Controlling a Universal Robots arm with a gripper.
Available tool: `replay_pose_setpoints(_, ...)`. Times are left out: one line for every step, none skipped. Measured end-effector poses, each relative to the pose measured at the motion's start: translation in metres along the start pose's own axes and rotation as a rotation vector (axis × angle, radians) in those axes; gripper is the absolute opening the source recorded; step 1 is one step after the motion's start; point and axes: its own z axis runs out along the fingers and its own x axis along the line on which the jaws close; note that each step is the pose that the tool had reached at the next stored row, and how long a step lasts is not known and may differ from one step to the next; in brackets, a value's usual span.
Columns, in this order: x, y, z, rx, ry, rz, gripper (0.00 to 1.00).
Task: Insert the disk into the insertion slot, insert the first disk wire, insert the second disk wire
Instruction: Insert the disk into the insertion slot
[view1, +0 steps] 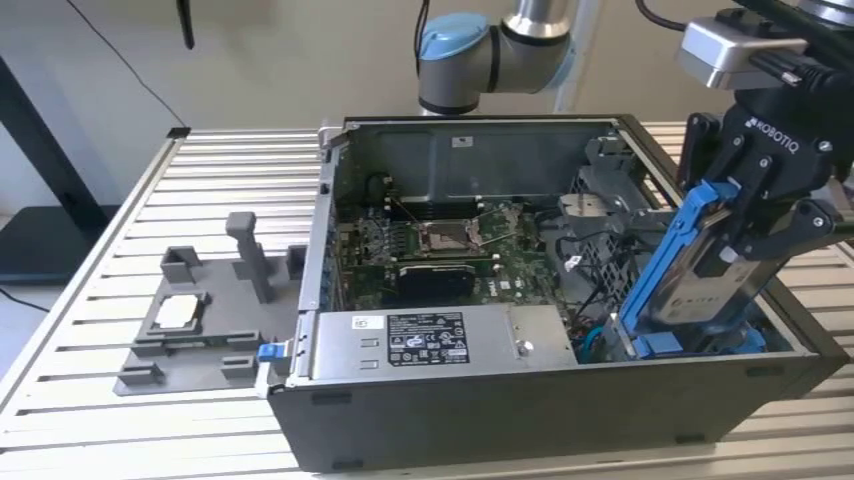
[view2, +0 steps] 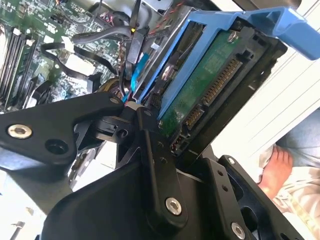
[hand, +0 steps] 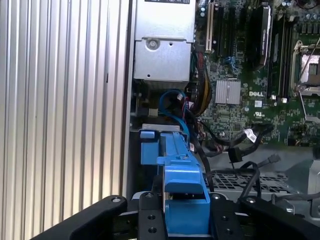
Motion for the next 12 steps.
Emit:
replay_pose_setpoints(0.0000,-0.0001,0.0018,0.0000,-0.0001,0.000,0.33)
replay_pose_setpoints(-0.0001,-0.0001,0.0037,0.0000,-0.0002,-0.001,0.33)
replay_pose_setpoints(-0.0001,-0.0002,0.0055,0.0000,0.0002,-0.002,0.33)
replay_pose_setpoints(-0.0001,-0.0003,0.0074,0.0001,0.0000,-0.002,0.33)
replay_pose_setpoints(-0.0001,-0.0004,0.0092,0.0001,-0.0001,-0.003,0.33)
replay_pose_setpoints(-0.0002,-0.0004,0.0110,0.0000,0.0001,-0.003,0.33)
replay_pose_setpoints(-0.0002,-0.0005,0.0128,0.0000,0.0000,-0.004,0.33)
replay_pose_setpoints(-0.0002,-0.0006,0.0147,0.0001,0.0000,-0.004,0.33)
replay_pose_setpoints(-0.0002,-0.0006,0.0163,0.0000,0.0002,-0.005,0.33)
replay_pose_setpoints(-0.0003,-0.0007,0.0183,0.0001,0.0001,-0.005,0.33)
replay_pose_setpoints(-0.0003,-0.0008,0.0202,0.0003,0.0000,-0.005,0.33)
replay_pose_setpoints(-0.0003,-0.0009,0.0218,0.0004,0.0002,-0.006,0.33)
